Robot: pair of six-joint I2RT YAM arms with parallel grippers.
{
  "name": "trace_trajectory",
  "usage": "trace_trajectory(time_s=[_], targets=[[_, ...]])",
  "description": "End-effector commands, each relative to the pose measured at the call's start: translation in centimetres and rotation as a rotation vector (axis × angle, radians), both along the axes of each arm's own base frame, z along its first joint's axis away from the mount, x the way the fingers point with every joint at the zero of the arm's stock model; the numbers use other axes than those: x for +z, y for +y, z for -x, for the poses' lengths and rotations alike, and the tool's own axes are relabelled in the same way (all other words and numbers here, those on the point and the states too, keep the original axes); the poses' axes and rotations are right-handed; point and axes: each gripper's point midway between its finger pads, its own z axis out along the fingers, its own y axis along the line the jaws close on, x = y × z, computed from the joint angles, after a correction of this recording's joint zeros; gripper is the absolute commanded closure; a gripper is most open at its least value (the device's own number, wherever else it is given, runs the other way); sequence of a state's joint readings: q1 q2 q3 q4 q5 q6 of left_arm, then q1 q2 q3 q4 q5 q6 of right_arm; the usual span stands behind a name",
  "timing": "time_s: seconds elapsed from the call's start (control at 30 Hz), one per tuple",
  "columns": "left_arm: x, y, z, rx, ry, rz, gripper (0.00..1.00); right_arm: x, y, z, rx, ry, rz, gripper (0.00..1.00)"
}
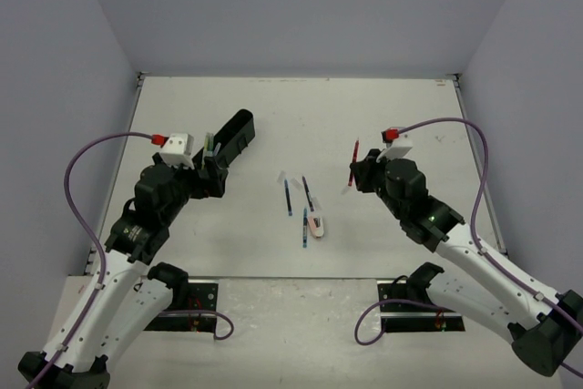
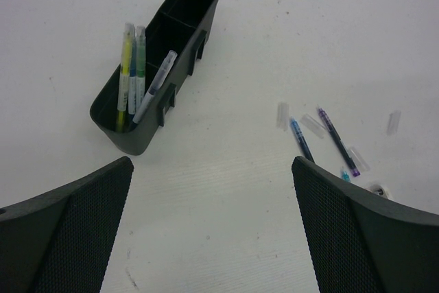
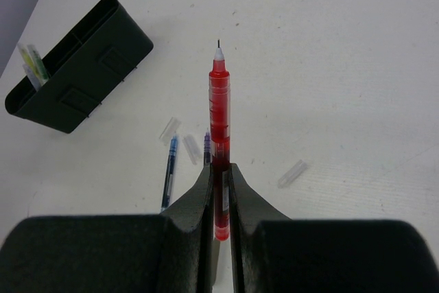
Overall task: Sort the stationery into containers
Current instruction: Pick up the pen cap from the center of the board.
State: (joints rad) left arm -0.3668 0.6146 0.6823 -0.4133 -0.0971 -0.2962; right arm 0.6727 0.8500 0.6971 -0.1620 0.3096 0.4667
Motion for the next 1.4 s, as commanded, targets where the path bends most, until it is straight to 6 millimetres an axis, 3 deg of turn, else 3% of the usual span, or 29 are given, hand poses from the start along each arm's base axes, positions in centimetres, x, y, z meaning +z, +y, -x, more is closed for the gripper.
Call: trace_trajectory(time_s=[0.0, 1.37], targets=[[0.16, 0.16, -0.15, 0.016, -0.007, 0.012, 0.0, 1.18, 0.02, 0.0, 0.007, -0.052, -0.034, 1.0], [0.33, 0.43, -0.37, 0.032, -0.009, 0.006, 0.0, 1.41, 0.12, -0.04, 0.006, -0.052, -0.043, 1.0]])
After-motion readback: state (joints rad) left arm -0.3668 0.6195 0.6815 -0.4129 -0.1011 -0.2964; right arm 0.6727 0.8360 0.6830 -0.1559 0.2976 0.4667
